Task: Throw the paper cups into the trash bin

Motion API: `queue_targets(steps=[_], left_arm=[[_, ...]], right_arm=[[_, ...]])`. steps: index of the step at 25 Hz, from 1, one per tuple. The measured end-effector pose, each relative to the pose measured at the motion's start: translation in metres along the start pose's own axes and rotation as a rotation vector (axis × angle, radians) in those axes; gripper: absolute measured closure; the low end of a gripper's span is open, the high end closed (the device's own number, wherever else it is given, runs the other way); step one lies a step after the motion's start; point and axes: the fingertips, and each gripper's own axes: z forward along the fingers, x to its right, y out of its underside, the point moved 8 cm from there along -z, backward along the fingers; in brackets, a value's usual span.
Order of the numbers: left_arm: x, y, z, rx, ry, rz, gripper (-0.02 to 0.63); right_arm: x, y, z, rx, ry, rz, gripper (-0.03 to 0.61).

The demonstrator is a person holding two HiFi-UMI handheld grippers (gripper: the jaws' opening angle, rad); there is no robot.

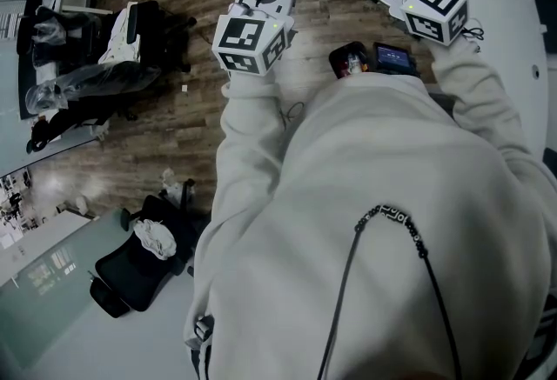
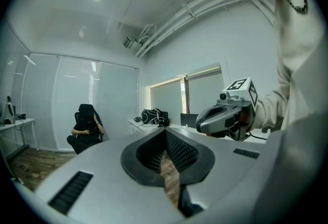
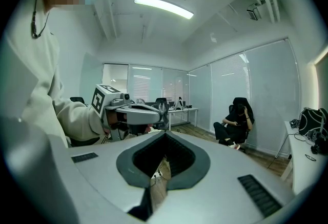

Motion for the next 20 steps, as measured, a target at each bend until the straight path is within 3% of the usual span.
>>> queue_targets(steps=[20], left_arm=[[0.0028,0.0025,-0.0074,-0.010,-0.003,-0.006,0.618]], right_arm=[[-0.0097,-0.0019,0.0041,-0.005,-0.025,-0.030,0.560]])
